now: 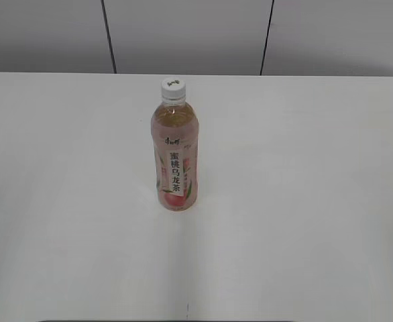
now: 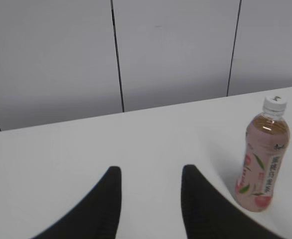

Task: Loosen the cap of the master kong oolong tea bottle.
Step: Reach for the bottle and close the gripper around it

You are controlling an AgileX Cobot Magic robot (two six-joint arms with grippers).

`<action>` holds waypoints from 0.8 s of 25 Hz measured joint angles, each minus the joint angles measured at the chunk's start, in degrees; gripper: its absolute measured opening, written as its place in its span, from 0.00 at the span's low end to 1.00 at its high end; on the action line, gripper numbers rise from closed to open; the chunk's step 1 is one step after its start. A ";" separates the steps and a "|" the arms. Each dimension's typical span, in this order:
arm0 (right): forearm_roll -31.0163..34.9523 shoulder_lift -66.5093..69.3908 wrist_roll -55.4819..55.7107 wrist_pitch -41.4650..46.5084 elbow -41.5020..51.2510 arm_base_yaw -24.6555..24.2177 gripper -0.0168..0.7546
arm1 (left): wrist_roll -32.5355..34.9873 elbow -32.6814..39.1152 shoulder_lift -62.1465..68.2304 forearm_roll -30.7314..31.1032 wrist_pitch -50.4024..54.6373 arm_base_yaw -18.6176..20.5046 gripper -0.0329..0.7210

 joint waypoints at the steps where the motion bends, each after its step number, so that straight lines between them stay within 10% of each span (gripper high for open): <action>1: 0.00 0.00 0.00 0.00 0.00 0.00 0.71 | 2.23 1.58 0.00 -1.06 -2.96 0.00 0.38; 8: 0.05 0.00 0.00 0.00 0.00 0.00 0.71 | 11.89 13.24 0.65 -10.69 -25.94 0.00 0.51; 20: 0.16 0.00 0.00 0.00 0.00 0.00 0.71 | 17.13 13.93 21.30 -15.73 -33.80 -1.45 0.55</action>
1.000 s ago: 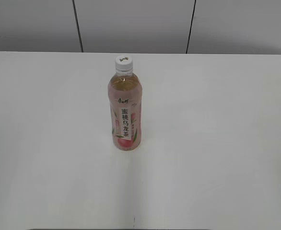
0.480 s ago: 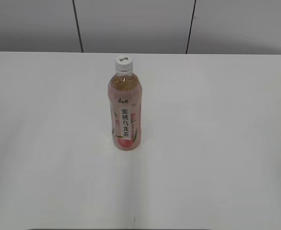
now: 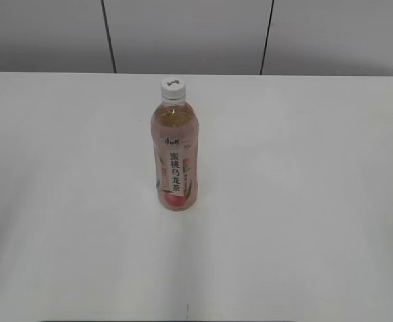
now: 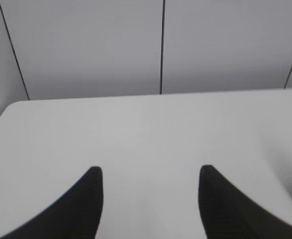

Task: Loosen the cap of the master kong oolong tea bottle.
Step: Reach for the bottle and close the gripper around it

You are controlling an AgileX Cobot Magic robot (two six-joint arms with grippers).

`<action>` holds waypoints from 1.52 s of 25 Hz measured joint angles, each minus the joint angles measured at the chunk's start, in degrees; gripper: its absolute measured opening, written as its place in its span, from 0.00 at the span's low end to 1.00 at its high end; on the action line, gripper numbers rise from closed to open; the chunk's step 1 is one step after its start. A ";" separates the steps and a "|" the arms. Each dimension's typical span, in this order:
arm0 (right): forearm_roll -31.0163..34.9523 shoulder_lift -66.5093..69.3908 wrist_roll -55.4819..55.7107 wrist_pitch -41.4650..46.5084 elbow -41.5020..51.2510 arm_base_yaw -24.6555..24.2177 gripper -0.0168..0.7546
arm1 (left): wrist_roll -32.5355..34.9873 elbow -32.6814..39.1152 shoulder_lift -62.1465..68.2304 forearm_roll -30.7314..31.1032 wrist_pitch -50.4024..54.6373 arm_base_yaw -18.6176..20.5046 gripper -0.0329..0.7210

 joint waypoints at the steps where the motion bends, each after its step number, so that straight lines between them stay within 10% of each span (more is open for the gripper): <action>1: 0.00 0.00 0.00 0.00 0.00 0.00 0.71 | 1.88 0.00 2.56 -0.07 -1.01 -1.35 0.55; 15: 0.05 0.00 0.00 0.00 0.00 0.00 0.71 | -0.04 0.00 41.02 6.90 -35.43 -39.98 0.55; 24: 0.05 0.00 0.00 0.00 0.00 0.00 0.71 | -27.55 0.00 53.40 27.19 -49.97 -41.25 0.58; 38: 0.05 0.00 0.05 0.00 0.00 0.00 0.71 | -30.41 -0.29 77.03 28.28 -73.91 -41.20 0.79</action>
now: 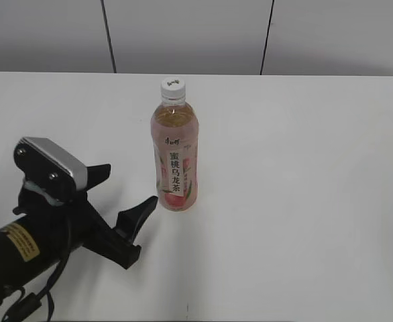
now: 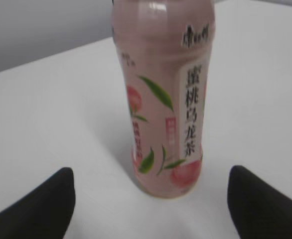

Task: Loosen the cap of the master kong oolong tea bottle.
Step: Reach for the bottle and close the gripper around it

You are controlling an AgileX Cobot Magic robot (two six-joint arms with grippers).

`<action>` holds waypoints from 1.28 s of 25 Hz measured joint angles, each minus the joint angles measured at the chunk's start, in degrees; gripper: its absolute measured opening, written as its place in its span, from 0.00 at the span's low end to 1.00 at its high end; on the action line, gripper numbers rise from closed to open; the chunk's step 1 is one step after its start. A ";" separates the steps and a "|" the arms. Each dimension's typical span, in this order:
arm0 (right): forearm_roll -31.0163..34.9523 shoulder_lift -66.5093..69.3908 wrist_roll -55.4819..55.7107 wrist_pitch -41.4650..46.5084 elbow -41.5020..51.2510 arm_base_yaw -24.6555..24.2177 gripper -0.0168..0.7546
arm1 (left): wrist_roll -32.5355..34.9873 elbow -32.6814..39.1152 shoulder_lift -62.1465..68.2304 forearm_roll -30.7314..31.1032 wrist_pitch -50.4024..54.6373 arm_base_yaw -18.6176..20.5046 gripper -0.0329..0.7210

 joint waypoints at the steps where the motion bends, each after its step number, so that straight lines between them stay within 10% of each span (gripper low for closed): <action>1: 0.00 0.00 0.00 0.00 0.00 0.00 0.71 | -0.23 -0.41 1.90 0.44 -0.05 0.00 0.79; 26: 0.00 0.00 0.00 0.00 0.00 0.00 0.71 | -3.47 -22.75 13.22 10.97 1.05 3.99 0.81; 32: 0.05 0.00 0.00 0.00 0.00 0.00 0.71 | -3.68 -23.85 13.50 11.95 1.55 4.06 0.59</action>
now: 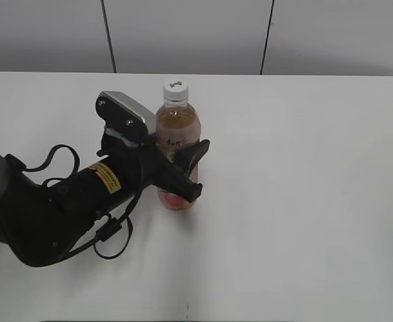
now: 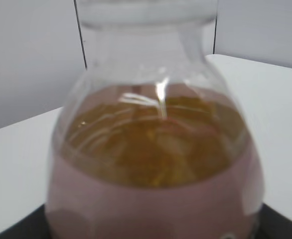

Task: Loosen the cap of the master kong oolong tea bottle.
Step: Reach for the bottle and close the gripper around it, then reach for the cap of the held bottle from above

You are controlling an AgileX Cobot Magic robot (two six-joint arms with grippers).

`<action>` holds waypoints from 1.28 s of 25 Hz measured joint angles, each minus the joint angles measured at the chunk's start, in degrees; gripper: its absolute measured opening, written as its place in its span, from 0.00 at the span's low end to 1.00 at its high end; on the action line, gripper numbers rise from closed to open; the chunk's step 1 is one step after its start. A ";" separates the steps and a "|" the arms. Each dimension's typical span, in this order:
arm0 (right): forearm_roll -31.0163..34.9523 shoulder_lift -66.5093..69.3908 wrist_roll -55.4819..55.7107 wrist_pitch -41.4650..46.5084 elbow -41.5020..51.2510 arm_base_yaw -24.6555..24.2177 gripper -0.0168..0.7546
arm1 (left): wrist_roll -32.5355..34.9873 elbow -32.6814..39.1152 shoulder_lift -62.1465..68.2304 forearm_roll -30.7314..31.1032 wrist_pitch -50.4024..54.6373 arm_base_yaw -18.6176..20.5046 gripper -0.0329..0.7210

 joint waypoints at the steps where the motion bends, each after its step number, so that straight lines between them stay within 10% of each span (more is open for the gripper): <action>1: 0.00 0.00 0.00 0.00 0.00 0.00 0.71 | 0.00 0.00 0.00 0.29 0.00 0.05 0.59; 27: 33.09 52.54 -20.69 1.32 -25.01 0.22 0.63 | 0.67 0.28 -15.44 15.14 27.09 0.11 0.59; 32: 36.27 62.06 -17.63 2.38 -31.70 7.08 0.63 | 0.67 0.28 -16.02 17.09 29.90 0.11 0.59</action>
